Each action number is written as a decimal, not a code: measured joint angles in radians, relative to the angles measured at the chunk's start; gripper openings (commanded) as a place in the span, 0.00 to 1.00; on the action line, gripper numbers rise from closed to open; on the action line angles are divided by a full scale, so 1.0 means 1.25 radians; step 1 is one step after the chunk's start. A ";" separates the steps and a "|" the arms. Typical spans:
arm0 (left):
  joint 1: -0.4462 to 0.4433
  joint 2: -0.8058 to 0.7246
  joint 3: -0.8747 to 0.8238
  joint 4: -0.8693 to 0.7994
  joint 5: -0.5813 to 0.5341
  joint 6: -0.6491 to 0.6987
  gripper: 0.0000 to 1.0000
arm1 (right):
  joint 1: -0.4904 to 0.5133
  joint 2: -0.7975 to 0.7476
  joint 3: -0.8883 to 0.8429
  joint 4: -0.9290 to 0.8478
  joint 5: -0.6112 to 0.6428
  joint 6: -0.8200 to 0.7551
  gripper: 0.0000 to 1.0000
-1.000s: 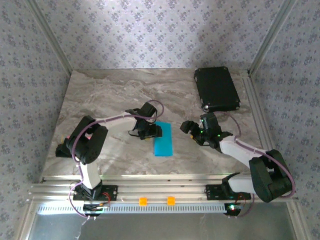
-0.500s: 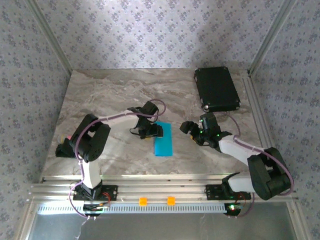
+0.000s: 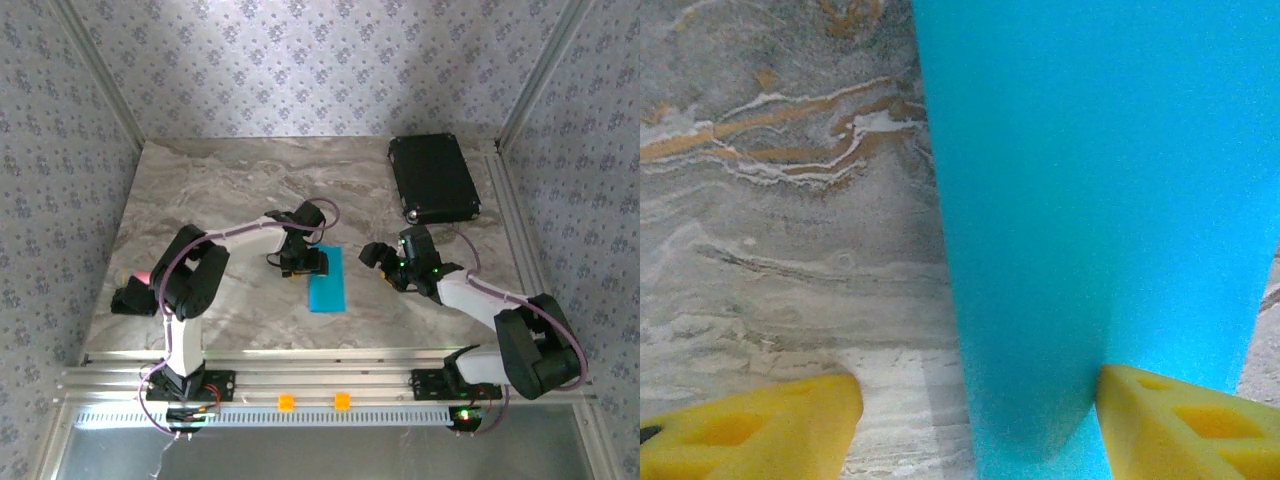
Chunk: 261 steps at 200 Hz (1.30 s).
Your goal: Fold a paper plane with a square sheet of paper (pick it up from the middle)
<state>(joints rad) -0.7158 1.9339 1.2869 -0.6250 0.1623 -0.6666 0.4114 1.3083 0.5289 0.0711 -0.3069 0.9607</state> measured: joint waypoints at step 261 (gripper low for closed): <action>-0.010 0.023 0.031 -0.031 -0.023 0.007 0.69 | 0.008 0.021 0.003 -0.011 0.000 0.000 0.89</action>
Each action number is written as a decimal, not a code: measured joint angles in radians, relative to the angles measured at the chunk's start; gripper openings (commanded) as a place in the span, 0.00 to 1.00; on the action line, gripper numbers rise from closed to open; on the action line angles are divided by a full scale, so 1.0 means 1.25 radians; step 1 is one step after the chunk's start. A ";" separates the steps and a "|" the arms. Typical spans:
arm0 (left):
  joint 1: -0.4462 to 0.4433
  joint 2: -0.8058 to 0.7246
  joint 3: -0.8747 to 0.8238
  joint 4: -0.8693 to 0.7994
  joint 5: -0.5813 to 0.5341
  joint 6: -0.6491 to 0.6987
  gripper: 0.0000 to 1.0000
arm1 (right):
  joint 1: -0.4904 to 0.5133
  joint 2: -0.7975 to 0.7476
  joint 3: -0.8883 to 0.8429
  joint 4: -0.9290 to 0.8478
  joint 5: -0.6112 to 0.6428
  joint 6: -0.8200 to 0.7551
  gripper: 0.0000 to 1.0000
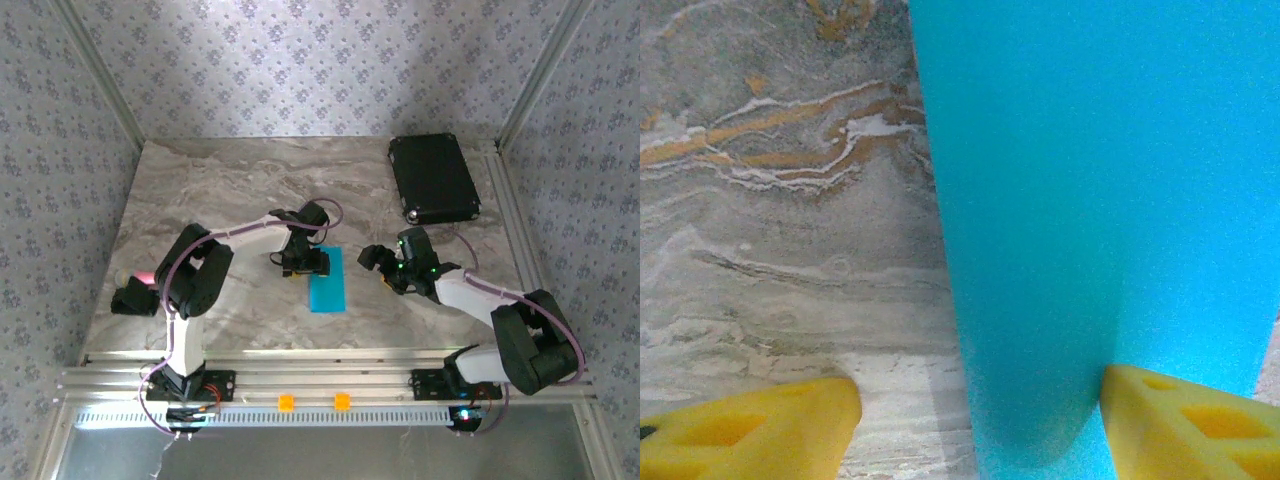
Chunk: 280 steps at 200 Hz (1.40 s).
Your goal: Fold a paper plane with a square sheet of paper (pick it up from the middle)
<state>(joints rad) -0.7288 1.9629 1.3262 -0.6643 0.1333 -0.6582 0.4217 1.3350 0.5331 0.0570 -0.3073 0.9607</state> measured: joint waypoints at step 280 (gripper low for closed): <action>-0.009 0.018 0.013 -0.011 -0.020 -0.012 0.71 | 0.016 0.032 0.020 0.001 -0.001 0.000 0.89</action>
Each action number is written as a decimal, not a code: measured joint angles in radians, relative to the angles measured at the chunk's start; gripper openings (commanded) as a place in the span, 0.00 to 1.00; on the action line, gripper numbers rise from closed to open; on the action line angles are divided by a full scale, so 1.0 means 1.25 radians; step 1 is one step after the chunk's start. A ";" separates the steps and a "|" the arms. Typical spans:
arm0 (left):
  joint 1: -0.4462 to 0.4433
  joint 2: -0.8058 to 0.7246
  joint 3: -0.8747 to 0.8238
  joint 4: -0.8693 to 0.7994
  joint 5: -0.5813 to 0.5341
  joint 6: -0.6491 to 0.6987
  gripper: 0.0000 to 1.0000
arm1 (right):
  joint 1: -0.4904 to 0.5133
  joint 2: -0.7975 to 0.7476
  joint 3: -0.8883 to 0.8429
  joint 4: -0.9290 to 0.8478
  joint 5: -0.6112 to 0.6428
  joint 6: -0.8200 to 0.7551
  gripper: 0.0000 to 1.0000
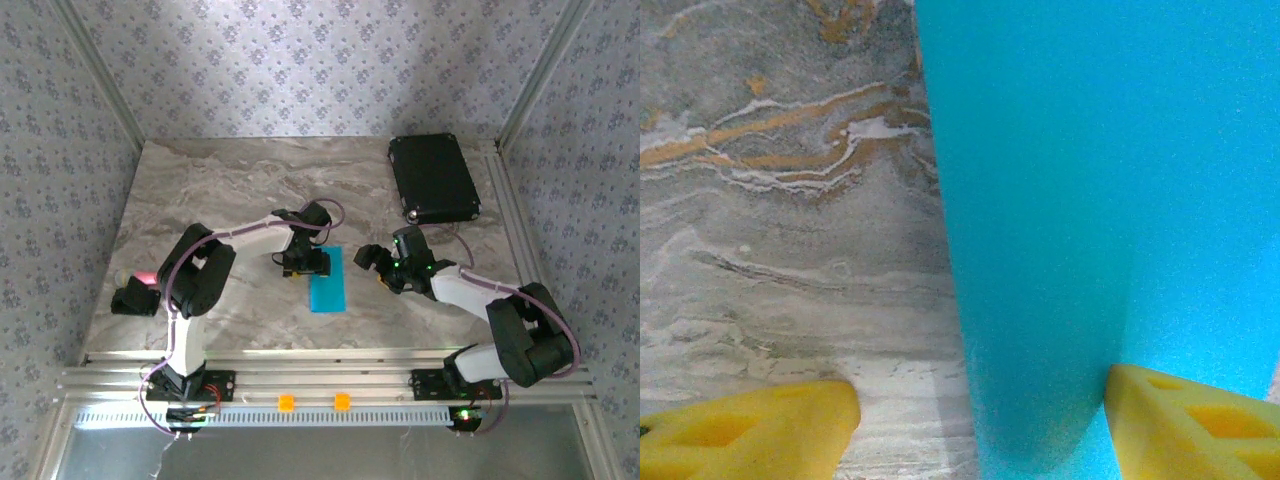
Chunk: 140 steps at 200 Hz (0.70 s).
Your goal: Fold a paper plane with a square sheet of paper (pick it up from the middle)
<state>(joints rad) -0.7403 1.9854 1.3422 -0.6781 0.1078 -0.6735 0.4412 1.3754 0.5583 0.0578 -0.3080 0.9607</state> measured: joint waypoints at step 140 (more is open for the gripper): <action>-0.002 0.020 0.014 -0.016 -0.006 0.009 0.71 | 0.001 0.013 0.000 -0.001 0.000 0.000 0.90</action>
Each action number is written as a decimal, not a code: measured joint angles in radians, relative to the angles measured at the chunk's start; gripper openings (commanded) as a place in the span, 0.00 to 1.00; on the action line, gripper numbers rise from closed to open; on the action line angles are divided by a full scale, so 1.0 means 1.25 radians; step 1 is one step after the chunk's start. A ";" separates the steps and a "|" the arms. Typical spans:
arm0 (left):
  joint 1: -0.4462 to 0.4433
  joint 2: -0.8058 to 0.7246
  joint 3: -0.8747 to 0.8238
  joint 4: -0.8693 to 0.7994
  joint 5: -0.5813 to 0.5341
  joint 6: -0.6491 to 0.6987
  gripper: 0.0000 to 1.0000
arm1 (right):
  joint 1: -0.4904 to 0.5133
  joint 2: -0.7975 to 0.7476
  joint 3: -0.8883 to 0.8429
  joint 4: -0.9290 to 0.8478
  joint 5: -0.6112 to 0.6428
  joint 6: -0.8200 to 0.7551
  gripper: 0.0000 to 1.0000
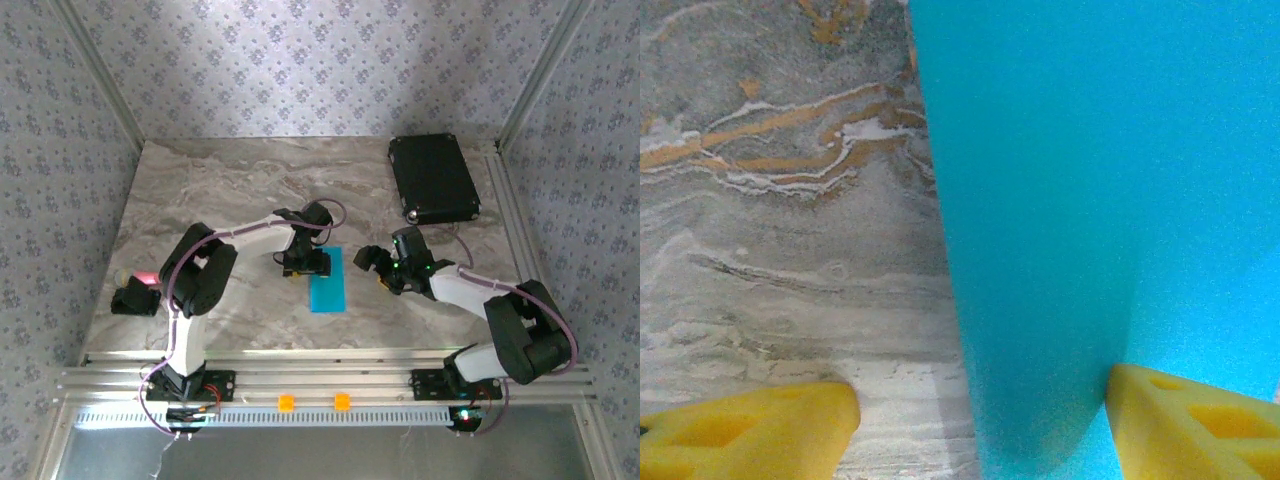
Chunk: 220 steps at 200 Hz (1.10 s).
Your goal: Fold a paper plane with a square sheet of paper (pick it up from the middle)
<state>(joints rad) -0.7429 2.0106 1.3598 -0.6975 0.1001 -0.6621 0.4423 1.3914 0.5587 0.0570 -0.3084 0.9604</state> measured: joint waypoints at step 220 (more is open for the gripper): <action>0.000 0.001 -0.001 0.001 0.000 -0.004 0.71 | 0.097 0.197 0.136 0.035 -0.107 -0.056 0.08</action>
<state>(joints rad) -0.7429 2.0113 1.3590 -0.6964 0.1001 -0.6666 0.5636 1.6375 0.7288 0.1013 -0.4423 0.8909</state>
